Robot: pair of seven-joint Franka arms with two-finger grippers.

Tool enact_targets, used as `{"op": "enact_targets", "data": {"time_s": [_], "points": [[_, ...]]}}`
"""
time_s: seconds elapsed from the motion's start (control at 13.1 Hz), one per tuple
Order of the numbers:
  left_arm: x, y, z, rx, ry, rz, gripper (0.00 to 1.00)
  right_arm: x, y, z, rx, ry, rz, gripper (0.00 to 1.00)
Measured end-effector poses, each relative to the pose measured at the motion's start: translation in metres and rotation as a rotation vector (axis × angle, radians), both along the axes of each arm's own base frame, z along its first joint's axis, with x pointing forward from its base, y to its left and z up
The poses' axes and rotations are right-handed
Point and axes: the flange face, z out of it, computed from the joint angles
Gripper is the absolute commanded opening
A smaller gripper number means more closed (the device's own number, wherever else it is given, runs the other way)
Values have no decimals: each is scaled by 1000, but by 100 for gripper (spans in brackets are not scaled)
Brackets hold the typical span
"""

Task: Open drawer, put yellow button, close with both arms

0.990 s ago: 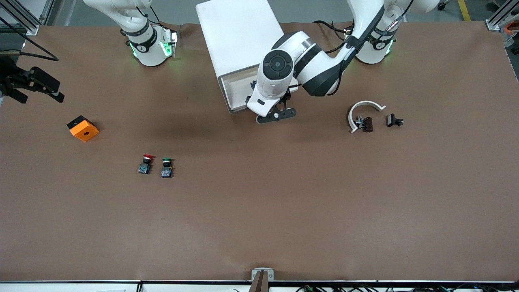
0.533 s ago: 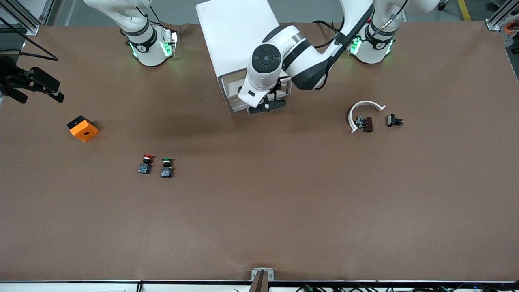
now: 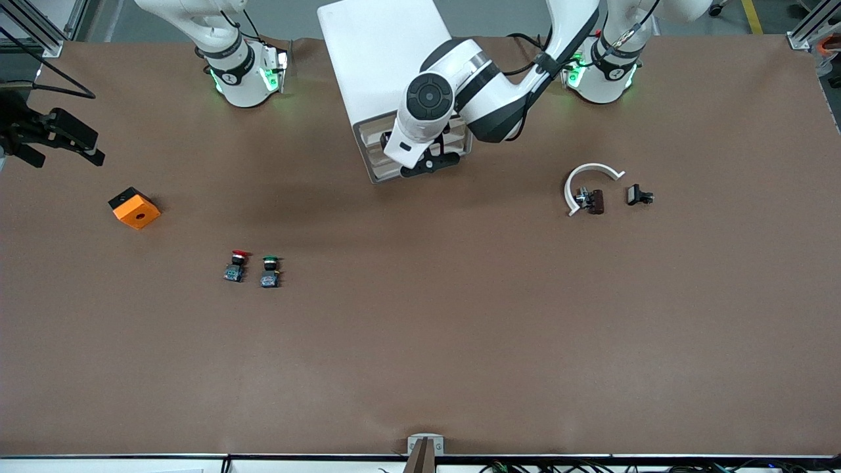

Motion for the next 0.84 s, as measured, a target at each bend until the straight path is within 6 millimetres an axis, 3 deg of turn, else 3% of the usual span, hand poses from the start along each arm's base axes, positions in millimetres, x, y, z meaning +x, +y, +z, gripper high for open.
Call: {"op": "enact_targets", "data": {"time_s": [0.3, 0.61, 0.76, 0.84], "points": [[-21, -12, -2, 25, 14, 11, 100, 0, 2, 0, 0, 0, 4, 100], [-20, -10, -3, 31, 18, 19, 100, 0, 3, 0, 0, 0, 6, 100], [-9, -6, 1, 32, 15, 51, 100, 0, 3, 0, 0, 0, 6, 100], [9, 2, 7, 23, 5, 85, 100, 0, 3, 0, 0, 0, 6, 100]]}}
